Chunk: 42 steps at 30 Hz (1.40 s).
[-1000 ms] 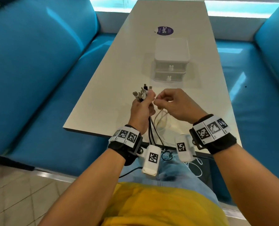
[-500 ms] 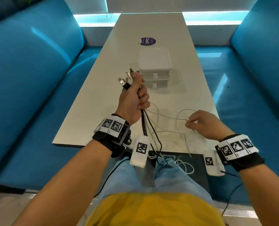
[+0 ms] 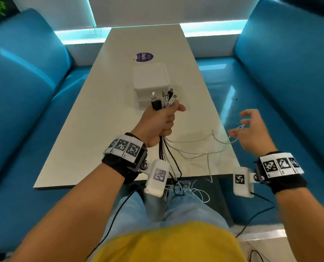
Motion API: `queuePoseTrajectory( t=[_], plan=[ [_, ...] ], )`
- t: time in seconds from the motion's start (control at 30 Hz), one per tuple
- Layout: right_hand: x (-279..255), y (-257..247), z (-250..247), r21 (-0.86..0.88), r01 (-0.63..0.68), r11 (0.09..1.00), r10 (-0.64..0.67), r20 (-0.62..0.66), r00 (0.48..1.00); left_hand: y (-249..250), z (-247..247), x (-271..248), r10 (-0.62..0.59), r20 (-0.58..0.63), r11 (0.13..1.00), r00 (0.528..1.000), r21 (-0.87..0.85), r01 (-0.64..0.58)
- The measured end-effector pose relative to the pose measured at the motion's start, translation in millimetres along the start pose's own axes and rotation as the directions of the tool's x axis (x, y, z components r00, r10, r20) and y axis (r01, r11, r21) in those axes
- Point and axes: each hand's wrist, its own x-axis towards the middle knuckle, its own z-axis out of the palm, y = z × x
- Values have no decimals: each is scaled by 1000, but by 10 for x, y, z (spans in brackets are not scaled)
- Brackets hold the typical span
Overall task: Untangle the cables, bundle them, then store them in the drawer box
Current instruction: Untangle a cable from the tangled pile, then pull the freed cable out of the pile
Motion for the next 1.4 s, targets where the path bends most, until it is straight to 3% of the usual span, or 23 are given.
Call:
queuePoseTrajectory(
  t=[0.13,0.23,0.43,0.57,0.67,0.73,0.9,0.97,1.03,1.1,1.17,1.23,1.27,1.33,1.4],
  plan=[
    [-104,716,-240,-128,-189,974,182,-66,981,53,312,15,-6,183,1000,983,6,5],
    [-259,1268,-393,-198,-319,927,321,-24,947,133,562,40,-11,314,1000,949,3,10],
    [-747,1853,-535,-296,-422,857,456,57,888,87,1157,4,-26,454,997,891,81,-12],
    [-853,2145,-447,-491,-449,746,596,191,780,-185,1540,-113,-109,543,980,833,197,0],
    [-990,2364,-396,-767,-317,558,696,225,682,-330,1683,-151,-147,567,969,811,246,3],
    [-1026,2424,-434,-800,-259,541,675,230,701,-365,1714,-143,-157,568,962,808,272,-4],
    [-755,2032,-582,-663,-232,712,506,255,824,-423,1725,-72,-148,540,961,829,276,-8],
    [-670,1811,-648,-404,-262,877,369,215,904,-459,1759,-54,-126,529,965,839,263,-21],
    [-667,1495,-701,-19,-269,963,266,227,937,-507,1785,-40,-103,511,969,854,244,-29],
    [-718,1158,-729,303,-274,913,163,347,924,-544,1809,-19,-83,482,976,872,217,-27],
    [-816,897,-722,480,-230,847,-43,492,869,-571,1844,0,-45,439,984,897,172,-35],
    [-854,795,-624,457,-122,881,-202,598,776,-578,1895,13,17,388,991,922,117,-67],
    [-880,773,-553,390,-57,919,-216,618,756,-566,1924,10,43,366,993,930,88,-81],
    [-892,837,-376,184,43,982,-146,595,790,-503,1965,16,90,330,995,940,14,-100],
    [-904,1137,-194,1,27,1000,-23,540,842,-361,1965,44,129,296,991,946,-79,-110]
  ],
)
